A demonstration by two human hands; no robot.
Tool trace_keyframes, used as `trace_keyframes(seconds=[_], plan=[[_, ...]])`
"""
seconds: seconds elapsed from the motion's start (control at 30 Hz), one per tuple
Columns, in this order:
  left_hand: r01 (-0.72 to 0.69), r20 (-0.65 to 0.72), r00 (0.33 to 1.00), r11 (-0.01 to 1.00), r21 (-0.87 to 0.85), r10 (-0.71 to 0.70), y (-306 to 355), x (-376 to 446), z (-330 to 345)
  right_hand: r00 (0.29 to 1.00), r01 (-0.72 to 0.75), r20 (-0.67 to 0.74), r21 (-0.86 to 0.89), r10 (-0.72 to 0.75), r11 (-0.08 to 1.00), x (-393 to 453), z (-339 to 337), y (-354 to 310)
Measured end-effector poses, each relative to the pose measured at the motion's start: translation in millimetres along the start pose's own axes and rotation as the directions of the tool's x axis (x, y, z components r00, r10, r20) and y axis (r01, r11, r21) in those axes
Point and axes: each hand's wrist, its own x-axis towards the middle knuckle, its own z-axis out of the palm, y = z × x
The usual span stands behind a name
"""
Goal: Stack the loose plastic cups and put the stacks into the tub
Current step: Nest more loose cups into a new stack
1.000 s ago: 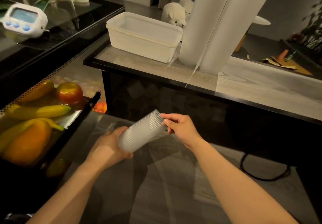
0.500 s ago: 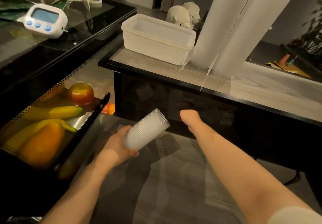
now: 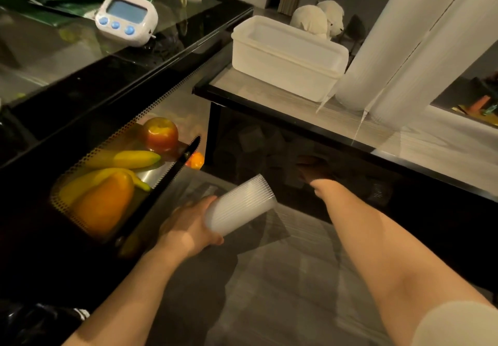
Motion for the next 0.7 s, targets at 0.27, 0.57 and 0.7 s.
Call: trace_keyframes(seconds=[0.27, 0.57, 0.7], plan=[[0.010, 0.018, 1.000, 1.000, -0.020, -0.009, -5, 0, 3, 0.989, -0.106, -0.037, 0.473, 0.140, 0.875, -20, -14, 21], [-0.018, 0.050, 0.999, 0.998, -0.063, 0.021, -5, 0, 4, 0.960, 0.150, 0.141, 0.479, -0.244, 0.865, -92, -22, 39], [-0.034, 0.060, 0.997, 0.995, -0.090, 0.040, -2, 2, 0, 0.937, 0.220, 0.165, 0.407, -0.308, 0.887, -104, -18, 39]])
